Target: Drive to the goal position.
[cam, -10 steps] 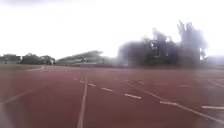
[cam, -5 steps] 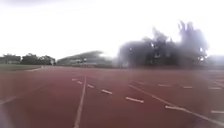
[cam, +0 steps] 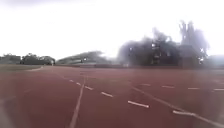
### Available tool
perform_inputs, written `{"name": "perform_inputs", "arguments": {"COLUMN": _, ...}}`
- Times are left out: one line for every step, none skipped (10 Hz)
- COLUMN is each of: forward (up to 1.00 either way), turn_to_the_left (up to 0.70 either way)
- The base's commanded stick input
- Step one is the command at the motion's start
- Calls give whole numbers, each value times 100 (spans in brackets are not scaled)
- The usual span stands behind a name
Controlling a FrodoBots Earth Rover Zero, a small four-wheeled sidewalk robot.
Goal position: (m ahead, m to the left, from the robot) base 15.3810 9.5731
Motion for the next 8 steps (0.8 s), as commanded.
{"name": "perform_inputs", "arguments": {"forward": 45, "turn_to_the_left": 0}}
{"name": "perform_inputs", "arguments": {"forward": 45, "turn_to_the_left": 0}}
{"name": "perform_inputs", "arguments": {"forward": 45, "turn_to_the_left": 0}}
{"name": "perform_inputs", "arguments": {"forward": 45, "turn_to_the_left": 0}}
{"name": "perform_inputs", "arguments": {"forward": 45, "turn_to_the_left": 0}}
{"name": "perform_inputs", "arguments": {"forward": 45, "turn_to_the_left": 0}}
{"name": "perform_inputs", "arguments": {"forward": 45, "turn_to_the_left": 0}}
{"name": "perform_inputs", "arguments": {"forward": 45, "turn_to_the_left": 0}}
